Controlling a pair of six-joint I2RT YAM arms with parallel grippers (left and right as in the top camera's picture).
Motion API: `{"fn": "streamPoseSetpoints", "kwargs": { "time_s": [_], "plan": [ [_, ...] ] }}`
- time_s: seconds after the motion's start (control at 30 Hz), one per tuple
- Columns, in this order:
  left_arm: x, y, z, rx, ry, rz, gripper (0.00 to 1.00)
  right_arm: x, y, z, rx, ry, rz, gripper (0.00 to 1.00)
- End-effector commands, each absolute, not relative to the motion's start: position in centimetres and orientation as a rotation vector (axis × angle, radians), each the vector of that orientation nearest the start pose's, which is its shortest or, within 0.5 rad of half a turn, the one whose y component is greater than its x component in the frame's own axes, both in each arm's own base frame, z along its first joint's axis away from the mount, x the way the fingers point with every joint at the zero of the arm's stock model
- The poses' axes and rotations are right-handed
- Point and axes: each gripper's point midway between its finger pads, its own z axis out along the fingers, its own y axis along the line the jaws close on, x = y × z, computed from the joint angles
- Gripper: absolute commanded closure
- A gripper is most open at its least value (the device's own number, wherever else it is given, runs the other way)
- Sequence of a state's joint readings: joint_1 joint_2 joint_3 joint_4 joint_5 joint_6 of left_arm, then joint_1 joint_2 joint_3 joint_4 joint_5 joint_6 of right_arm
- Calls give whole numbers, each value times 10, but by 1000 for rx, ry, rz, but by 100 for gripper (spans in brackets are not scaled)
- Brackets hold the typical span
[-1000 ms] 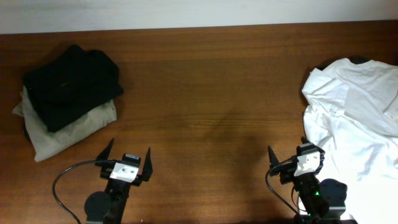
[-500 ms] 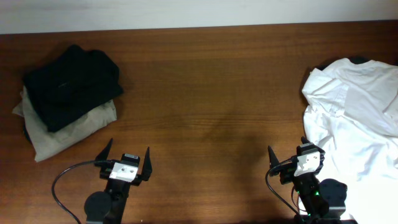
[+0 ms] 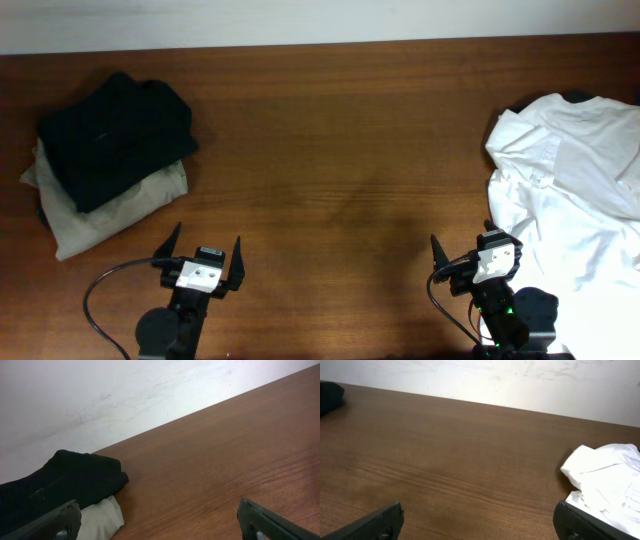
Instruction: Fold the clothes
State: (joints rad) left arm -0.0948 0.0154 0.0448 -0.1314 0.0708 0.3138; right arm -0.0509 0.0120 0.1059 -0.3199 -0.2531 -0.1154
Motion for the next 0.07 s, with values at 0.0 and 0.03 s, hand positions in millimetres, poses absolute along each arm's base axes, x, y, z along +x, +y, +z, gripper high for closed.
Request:
{"fn": "streamPoseSetpoints", "kwargs": {
  "time_s": [0.0, 0.03],
  "plan": [
    [242, -32, 158, 370, 1630, 107, 1, 230, 32, 144, -240, 1774, 111, 1],
    [242, -32, 158, 370, 1630, 107, 1, 230, 32, 144, -240, 1774, 111, 1]
  ]
}}
